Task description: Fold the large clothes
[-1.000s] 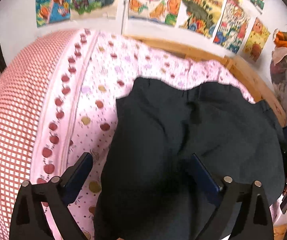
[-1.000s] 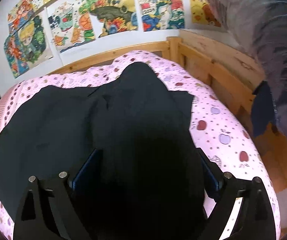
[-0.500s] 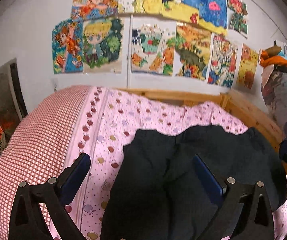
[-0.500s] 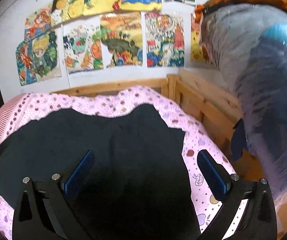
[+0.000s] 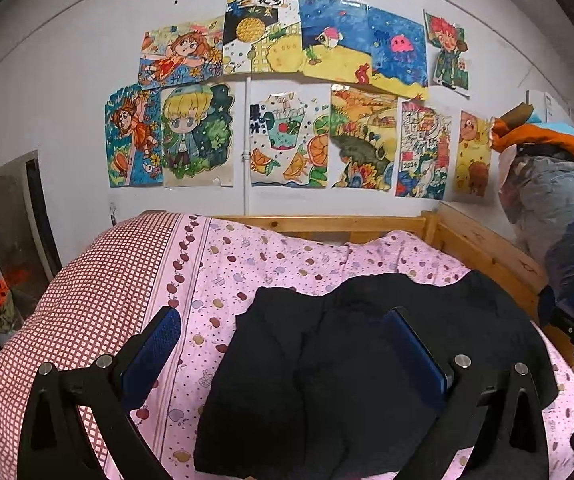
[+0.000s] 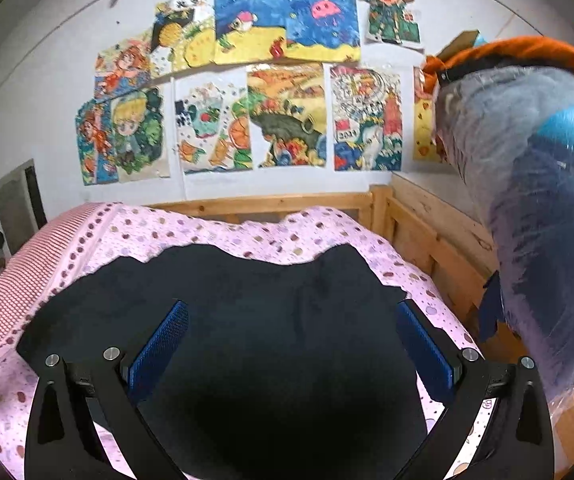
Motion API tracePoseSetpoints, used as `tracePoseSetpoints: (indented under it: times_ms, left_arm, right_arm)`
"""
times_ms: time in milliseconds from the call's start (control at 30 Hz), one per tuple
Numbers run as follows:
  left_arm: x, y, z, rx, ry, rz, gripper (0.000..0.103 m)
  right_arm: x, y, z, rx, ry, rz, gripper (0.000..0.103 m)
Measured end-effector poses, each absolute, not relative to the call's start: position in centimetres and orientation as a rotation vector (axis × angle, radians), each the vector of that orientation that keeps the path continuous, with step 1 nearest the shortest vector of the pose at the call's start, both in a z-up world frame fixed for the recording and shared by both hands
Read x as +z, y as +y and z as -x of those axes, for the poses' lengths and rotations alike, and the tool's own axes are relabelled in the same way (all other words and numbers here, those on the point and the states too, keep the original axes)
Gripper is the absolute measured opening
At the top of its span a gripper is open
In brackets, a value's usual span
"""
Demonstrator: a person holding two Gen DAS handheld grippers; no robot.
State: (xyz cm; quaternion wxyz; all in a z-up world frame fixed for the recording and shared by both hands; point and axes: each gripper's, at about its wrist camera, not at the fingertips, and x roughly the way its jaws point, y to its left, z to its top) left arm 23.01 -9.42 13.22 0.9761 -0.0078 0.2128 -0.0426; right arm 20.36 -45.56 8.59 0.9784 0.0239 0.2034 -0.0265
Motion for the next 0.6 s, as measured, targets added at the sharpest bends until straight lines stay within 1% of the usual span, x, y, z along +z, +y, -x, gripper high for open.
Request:
tracePoseSetpoints:
  times_ms: [400,600]
  left_arm:
    - [14.5,-10.6,-19.4,-0.163,0.466,0.017,0.103]
    - [14.4,-10.5,-18.3,-0.197,0.603,0.071,0.103]
  right_arm:
    - [11.6,-42.0,-15.7,-0.018,0.363,0.017,0.101]
    - [12.8,-40.6,-13.8,-0.045,0.387,0.052,0.101]
